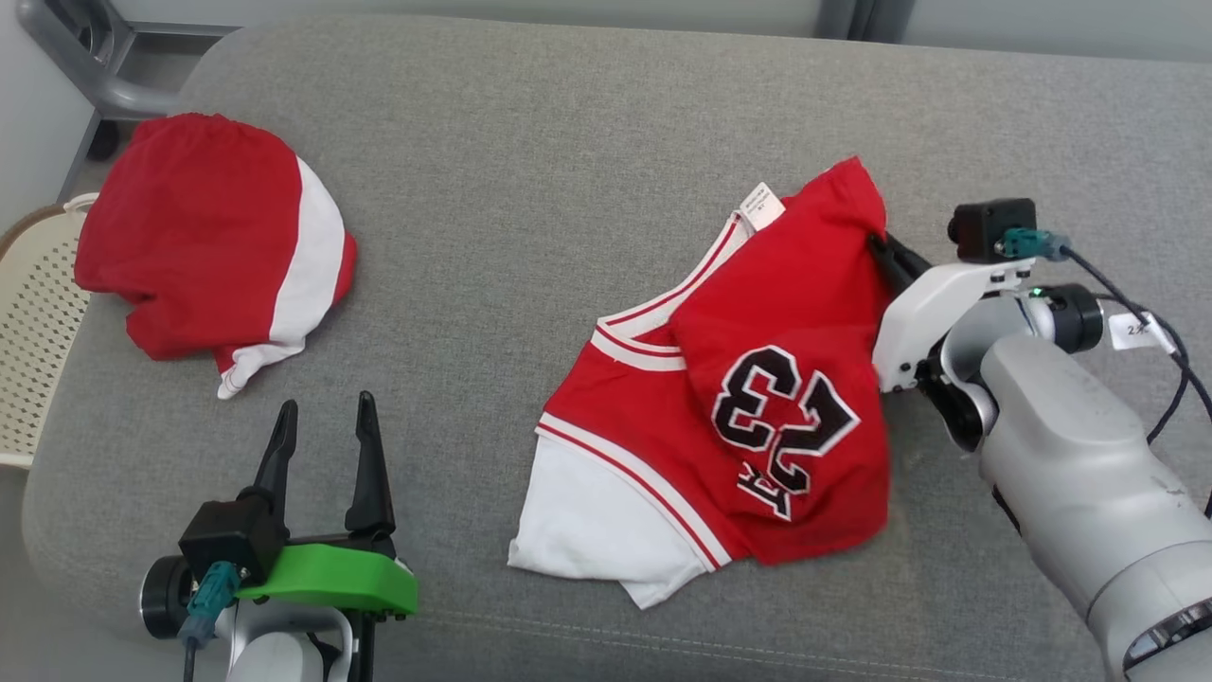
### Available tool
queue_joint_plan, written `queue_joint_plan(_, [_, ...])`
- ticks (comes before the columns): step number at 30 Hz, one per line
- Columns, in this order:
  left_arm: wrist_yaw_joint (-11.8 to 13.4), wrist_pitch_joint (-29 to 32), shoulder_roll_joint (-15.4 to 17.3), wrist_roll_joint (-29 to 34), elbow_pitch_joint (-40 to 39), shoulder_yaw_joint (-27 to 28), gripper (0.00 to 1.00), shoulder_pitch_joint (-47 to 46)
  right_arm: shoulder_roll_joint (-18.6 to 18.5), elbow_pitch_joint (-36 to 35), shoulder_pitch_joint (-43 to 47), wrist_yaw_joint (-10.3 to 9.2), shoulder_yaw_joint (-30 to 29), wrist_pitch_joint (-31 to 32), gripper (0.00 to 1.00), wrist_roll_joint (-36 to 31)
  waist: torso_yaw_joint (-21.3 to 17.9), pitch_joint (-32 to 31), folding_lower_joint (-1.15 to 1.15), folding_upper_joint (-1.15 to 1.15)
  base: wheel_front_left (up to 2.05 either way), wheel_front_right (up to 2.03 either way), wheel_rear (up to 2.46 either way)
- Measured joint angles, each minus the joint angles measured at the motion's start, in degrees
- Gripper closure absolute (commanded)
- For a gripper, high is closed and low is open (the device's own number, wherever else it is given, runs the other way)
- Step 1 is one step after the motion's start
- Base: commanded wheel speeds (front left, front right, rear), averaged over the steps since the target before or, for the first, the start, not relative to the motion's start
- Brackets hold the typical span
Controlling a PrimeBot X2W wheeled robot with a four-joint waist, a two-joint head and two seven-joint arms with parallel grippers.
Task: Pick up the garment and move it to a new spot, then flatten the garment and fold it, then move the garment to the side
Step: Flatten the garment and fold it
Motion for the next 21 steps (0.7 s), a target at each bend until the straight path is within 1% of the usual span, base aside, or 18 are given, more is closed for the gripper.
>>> queue_joint_plan(3, [0.0, 0.0, 0.0, 0.0, -0.12, -0.01, 0.0, 0.0, -1.31, -0.32, -2.25, 0.0, 0.41, -0.4, 1.0, 0.46, -0.32, 0.19, 0.0, 0.0, 0.0, 0.0, 0.0])
queue_joint_plan(7, [-0.01, 0.0, 0.0, 0.0, -0.2, -0.01, 0.0, -0.01, -3.96, -0.35, -5.21, 0.0, 0.68, -0.35, 1.0, 0.9, -0.49, 0.63, 0.0, 0.0, 0.0, 0.0, 0.0])
queue_joint_plan(12, [-0.02, 0.0, 0.0, -0.08, -0.23, -0.08, 0.0, -0.09, -6.87, 0.83, -8.16, 0.0, 0.69, 0.0, 1.0, 1.25, -0.38, 1.18, 0.0, 0.0, 0.0, 0.0, 0.0])
queue_joint_plan(18, [-0.02, 0.0, 0.0, -0.19, -0.13, -0.42, 0.0, -0.87, -8.25, 3.31, -11.59, 0.0, 0.54, 0.23, 1.0, 1.49, -0.06, 1.72, 0.0, 0.0, 0.0, 0.0, 0.0])
queue_joint_plan(21, [-0.03, 0.0, 0.0, -0.32, 0.03, -0.56, 0.0, -1.16, -8.14, 4.67, -12.98, 0.0, 0.86, -0.42, 1.0, 1.23, 0.15, 1.9, 0.0, 0.0, 0.0, 0.0, 0.0])
